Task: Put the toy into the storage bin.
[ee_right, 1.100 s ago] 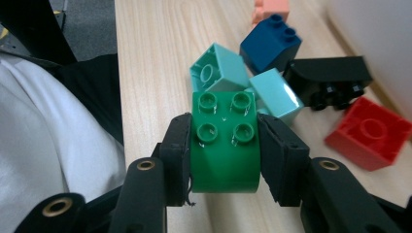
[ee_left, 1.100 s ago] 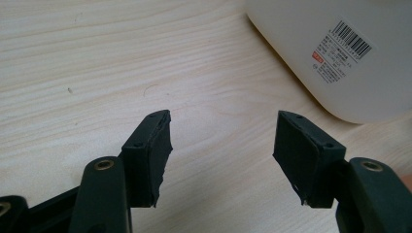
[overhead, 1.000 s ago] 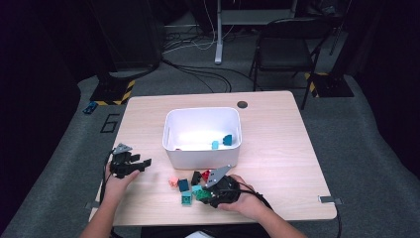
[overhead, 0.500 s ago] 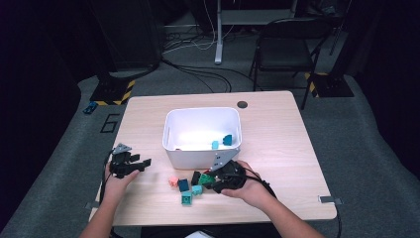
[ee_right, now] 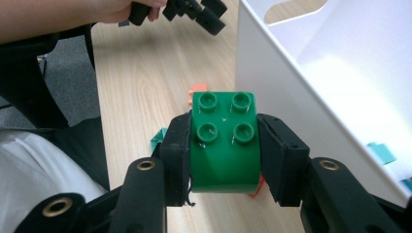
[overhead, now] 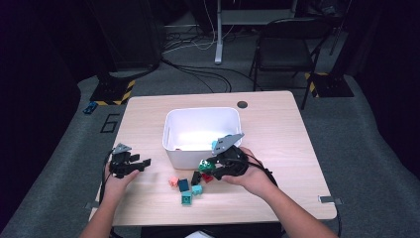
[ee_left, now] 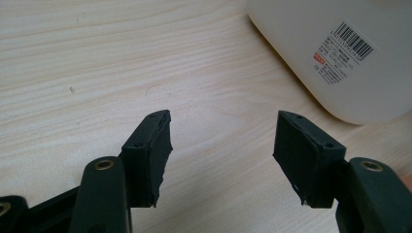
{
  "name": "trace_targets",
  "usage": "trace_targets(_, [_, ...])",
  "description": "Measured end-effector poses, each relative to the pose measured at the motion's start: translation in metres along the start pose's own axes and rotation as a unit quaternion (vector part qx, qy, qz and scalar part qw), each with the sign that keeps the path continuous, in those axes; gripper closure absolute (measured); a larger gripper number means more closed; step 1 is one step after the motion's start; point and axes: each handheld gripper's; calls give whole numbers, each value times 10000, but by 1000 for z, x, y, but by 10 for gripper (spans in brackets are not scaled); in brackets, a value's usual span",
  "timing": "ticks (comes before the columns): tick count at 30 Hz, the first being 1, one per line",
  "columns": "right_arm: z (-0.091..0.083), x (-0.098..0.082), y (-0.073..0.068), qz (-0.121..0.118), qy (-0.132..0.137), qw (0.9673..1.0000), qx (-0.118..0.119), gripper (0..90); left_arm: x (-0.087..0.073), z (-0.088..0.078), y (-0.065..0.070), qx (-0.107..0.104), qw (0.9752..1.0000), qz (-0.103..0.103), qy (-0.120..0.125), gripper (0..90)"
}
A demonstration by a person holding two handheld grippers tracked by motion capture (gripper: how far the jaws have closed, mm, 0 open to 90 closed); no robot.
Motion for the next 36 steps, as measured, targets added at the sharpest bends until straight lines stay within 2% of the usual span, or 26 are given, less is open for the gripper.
trace_targets(8, [-9, 20, 4, 14, 54, 9999, -86, 580, 0, 0, 0, -7, 10000, 12, -6, 381])
trace_targets(17, [-11, 41, 17, 56, 178, 9996, -211, 580, 0, 0, 0, -41, 10000, -24, 14, 381])
trace_targets(24, [-9, 56, 27, 65, 203, 9992, -339, 580, 0, 0, 0, -32, 9999, -72, 93, 381])
trace_targets(36, [2, 76, 44, 149, 252, 9983, -504, 580, 0, -2, -1, -66, 9999, -89, 42, 381])
Point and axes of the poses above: each handheld gripper's, and its own axes: z roughly forward along the jaws, x roughly out of its top, y roughly to its right, and after that the axes turned 2 degrees about -x, right-handed
